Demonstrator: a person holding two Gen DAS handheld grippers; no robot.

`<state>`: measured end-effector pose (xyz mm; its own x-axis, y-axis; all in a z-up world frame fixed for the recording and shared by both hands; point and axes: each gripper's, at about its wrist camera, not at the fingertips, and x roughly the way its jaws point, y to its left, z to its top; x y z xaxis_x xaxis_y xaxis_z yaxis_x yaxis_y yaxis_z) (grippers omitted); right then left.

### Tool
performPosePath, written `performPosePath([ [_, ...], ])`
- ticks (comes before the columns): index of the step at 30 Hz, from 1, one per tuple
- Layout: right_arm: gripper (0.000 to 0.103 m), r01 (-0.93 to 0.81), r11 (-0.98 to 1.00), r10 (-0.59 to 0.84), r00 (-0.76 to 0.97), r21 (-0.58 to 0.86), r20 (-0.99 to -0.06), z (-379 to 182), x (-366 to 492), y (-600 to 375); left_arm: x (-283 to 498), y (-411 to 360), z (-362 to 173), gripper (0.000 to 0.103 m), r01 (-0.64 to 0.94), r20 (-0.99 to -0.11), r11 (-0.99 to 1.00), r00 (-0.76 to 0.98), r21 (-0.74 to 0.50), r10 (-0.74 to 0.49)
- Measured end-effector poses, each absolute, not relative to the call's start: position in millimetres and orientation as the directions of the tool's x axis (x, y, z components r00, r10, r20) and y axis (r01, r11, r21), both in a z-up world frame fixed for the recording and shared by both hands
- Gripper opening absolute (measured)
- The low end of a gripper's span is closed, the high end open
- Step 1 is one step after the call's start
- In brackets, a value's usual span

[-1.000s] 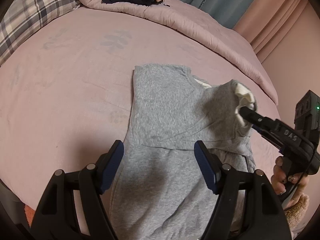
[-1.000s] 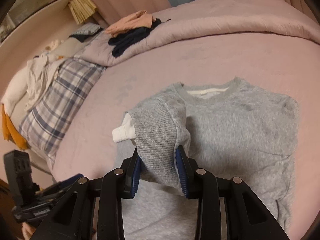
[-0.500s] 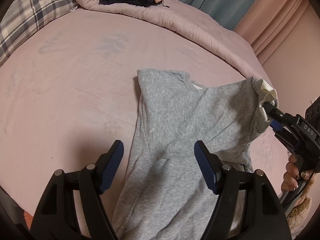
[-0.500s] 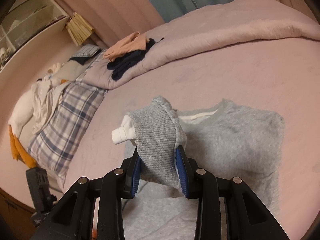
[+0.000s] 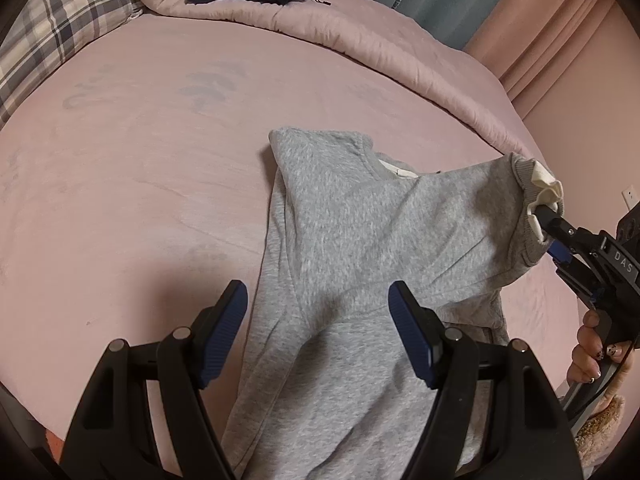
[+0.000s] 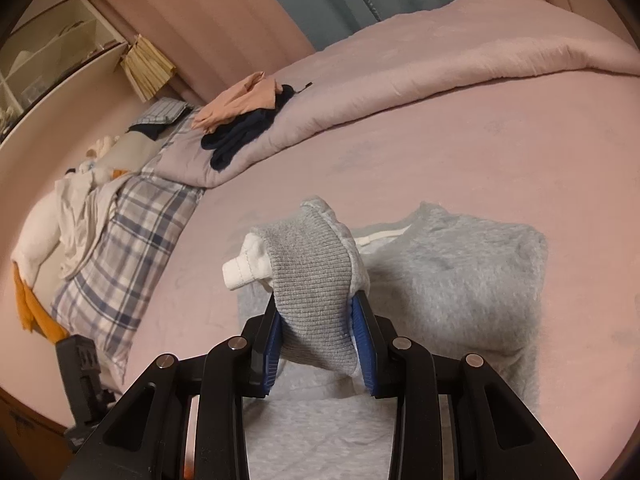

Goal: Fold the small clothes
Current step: 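Hold the sleeve cuff up with the right gripper beside the collar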

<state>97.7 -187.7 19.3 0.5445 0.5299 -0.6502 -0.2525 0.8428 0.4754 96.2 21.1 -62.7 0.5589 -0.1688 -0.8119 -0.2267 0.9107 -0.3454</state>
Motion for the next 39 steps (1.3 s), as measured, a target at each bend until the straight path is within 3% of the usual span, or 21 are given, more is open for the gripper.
performPosePath([
  [39, 0.034, -0.06, 0.884, 0.435, 0.464, 0.463, -0.771, -46.8, 109.0, -231.7, 134.4, -3.3, -99.8, 0.073, -0.208, -0.864, 0.926, 0.467, -0.315, -0.189],
])
